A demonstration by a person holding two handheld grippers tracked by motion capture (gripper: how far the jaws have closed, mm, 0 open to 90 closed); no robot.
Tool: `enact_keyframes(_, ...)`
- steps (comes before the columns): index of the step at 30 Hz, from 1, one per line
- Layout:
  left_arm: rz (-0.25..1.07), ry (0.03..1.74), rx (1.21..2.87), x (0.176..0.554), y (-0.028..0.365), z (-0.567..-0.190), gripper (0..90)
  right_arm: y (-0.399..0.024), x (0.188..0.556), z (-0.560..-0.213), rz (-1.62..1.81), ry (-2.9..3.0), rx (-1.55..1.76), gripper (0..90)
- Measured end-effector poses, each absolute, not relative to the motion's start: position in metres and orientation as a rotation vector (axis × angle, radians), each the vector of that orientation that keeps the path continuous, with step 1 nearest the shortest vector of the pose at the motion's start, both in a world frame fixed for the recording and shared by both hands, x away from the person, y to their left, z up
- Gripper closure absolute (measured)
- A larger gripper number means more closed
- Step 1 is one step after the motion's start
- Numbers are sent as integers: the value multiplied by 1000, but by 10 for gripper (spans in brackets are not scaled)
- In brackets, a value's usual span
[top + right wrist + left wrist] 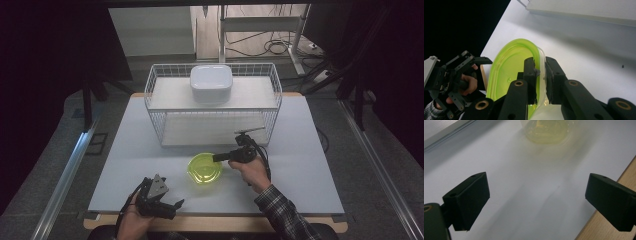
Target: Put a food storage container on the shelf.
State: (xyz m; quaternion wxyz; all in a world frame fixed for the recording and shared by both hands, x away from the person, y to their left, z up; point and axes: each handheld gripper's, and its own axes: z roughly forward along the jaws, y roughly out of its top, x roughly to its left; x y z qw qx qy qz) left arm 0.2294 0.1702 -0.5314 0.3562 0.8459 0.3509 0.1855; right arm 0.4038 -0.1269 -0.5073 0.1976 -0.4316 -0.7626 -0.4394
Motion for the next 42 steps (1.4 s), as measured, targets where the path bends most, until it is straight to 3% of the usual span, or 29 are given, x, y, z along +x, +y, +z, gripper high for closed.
enact_keyframes(12,489,907,2189,229,170,-531,55,-131,392,-488,-1305,-2130,-1202,818)
enact_keyframes(21,467,935,2106,230,176,-528,39,-140,383,-458,-1392,-2119,-1182,818)
enact_keyframes(42,470,942,2101,230,176,-528,34,-154,387,-395,-1528,-2122,-1175,818)
